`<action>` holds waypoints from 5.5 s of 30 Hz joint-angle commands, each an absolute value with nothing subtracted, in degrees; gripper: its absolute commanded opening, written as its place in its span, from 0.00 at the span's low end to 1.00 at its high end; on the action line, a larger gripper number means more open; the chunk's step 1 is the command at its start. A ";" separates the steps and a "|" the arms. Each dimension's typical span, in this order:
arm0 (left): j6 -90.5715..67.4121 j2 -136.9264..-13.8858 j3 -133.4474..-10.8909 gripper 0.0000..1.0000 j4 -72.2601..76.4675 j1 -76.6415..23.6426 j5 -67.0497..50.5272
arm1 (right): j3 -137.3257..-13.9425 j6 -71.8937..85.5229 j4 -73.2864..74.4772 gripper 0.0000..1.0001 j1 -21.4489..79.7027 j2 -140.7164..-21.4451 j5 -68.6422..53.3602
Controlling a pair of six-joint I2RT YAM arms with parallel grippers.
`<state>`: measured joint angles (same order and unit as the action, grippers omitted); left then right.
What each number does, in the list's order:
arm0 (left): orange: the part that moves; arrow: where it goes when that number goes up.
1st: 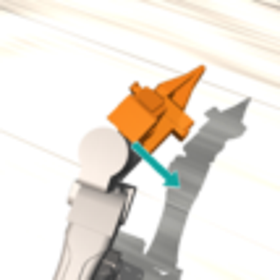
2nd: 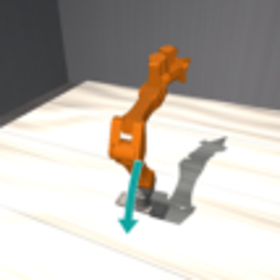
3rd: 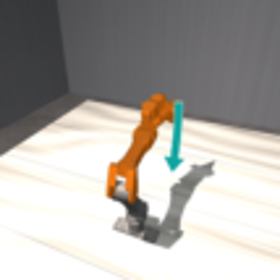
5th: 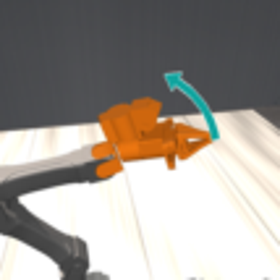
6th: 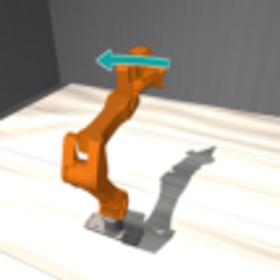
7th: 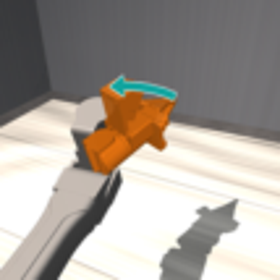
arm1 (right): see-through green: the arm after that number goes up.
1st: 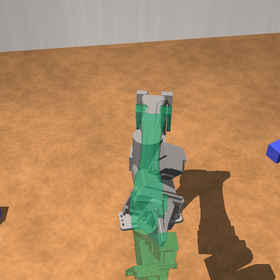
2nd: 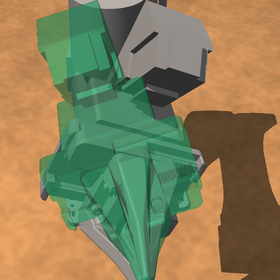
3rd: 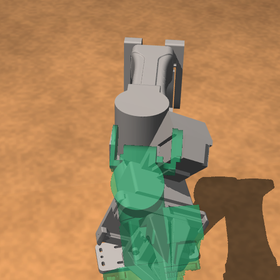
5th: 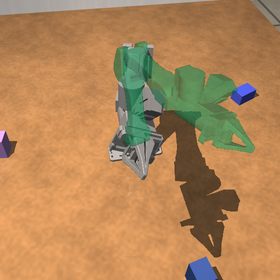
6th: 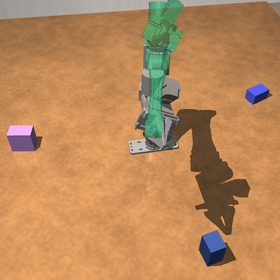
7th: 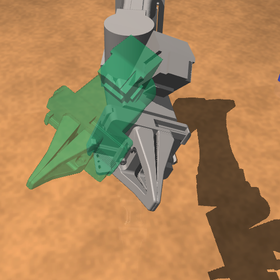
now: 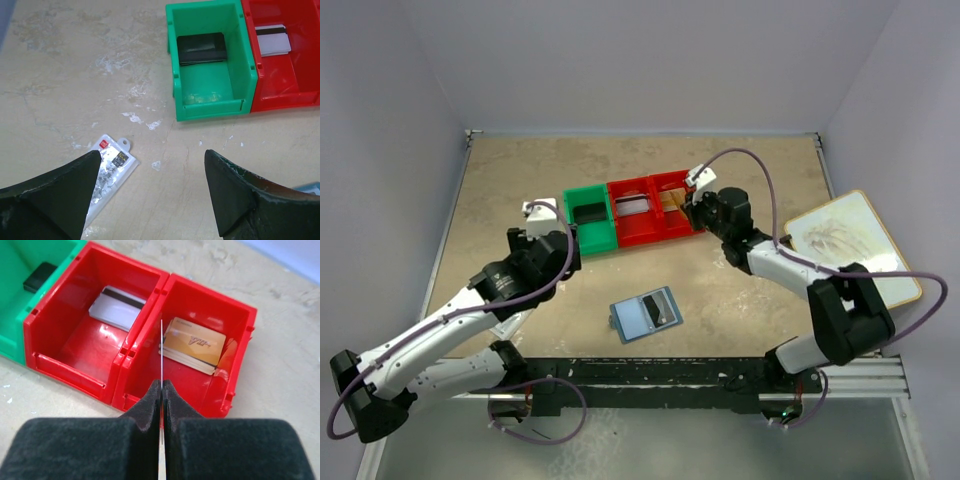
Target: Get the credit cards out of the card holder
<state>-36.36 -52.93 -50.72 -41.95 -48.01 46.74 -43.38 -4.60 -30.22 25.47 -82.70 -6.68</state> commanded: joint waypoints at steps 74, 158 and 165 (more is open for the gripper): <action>-35.38 -52.70 -50.36 0.79 -43.07 -47.72 51.56 | -58.63 -52.95 -22.31 0.00 24.96 -100.38 -10.98; -34.75 -58.45 -46.17 0.69 -29.80 -47.81 24.38 | -20.30 54.43 -21.58 0.60 38.31 -65.96 -17.03; -40.42 -62.29 -40.18 0.60 -18.87 -48.49 14.62 | -21.09 52.91 -11.82 0.60 38.61 -63.22 -12.73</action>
<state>-36.60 -60.45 -41.54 -27.42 -48.03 21.85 -20.01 52.14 -17.61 38.30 -64.34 -16.40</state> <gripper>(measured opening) 0.617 0.603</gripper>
